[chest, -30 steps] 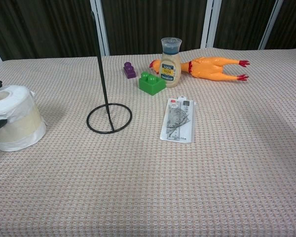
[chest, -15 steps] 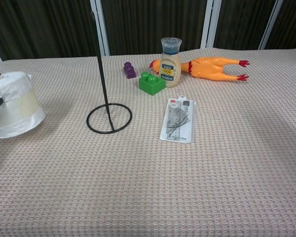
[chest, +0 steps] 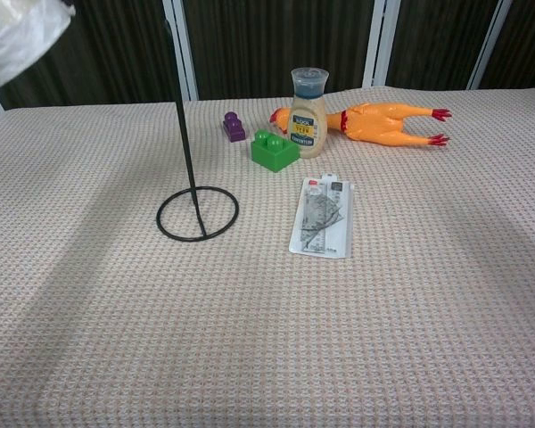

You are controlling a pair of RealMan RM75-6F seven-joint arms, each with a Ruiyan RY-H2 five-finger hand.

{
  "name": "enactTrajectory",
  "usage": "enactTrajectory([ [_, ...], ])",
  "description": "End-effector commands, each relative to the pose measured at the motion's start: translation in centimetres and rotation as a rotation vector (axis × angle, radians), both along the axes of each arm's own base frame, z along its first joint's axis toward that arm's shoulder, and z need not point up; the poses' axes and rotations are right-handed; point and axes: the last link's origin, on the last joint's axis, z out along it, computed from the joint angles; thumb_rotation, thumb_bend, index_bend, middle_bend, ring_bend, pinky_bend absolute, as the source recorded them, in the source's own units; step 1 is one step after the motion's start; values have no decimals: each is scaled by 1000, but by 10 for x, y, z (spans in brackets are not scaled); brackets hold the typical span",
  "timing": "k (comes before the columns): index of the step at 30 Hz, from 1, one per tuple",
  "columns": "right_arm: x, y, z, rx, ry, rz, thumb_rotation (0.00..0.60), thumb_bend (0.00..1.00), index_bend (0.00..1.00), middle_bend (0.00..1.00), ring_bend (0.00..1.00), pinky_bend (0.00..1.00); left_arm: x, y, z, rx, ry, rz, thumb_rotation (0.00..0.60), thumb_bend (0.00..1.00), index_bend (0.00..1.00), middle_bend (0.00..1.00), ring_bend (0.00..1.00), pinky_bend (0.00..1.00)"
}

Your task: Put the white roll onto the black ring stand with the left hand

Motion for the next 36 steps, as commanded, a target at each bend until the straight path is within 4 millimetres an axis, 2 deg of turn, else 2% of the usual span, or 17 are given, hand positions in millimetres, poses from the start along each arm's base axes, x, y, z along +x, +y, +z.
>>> enactTrajectory([
  [1, 0, 0, 0, 3, 0, 0, 600, 0, 0, 0, 0, 0, 56, 7, 22, 46, 28, -73, 600, 740, 704, 926, 901, 1000],
  [6, 0, 1, 4, 1, -11, 6, 600, 0, 0, 0, 0, 0, 81, 17, 17, 50, 28, -83, 600, 740, 704, 924, 899, 1000],
  [9, -1, 0, 6, -4, -15, 2, 600, 0, 0, 0, 0, 0, 91, 22, 6, 32, 67, -87, 600, 738, 704, 924, 899, 1000],
  [14, -1, 0, 6, 5, -15, 2, 600, 0, 0, 0, 0, 0, 104, 28, -15, 0, 142, -90, 600, 740, 704, 924, 899, 1000],
  [20, -2, 0, 8, -2, -21, 0, 600, 0, 0, 0, 0, 0, 117, 33, -25, -12, 185, -99, 600, 742, 704, 923, 899, 1000],
  [36, -2, 2, 12, -8, -32, 4, 600, 0, 0, 0, 0, 0, 117, 43, -36, -59, 247, -62, 600, 752, 704, 922, 899, 1000],
])
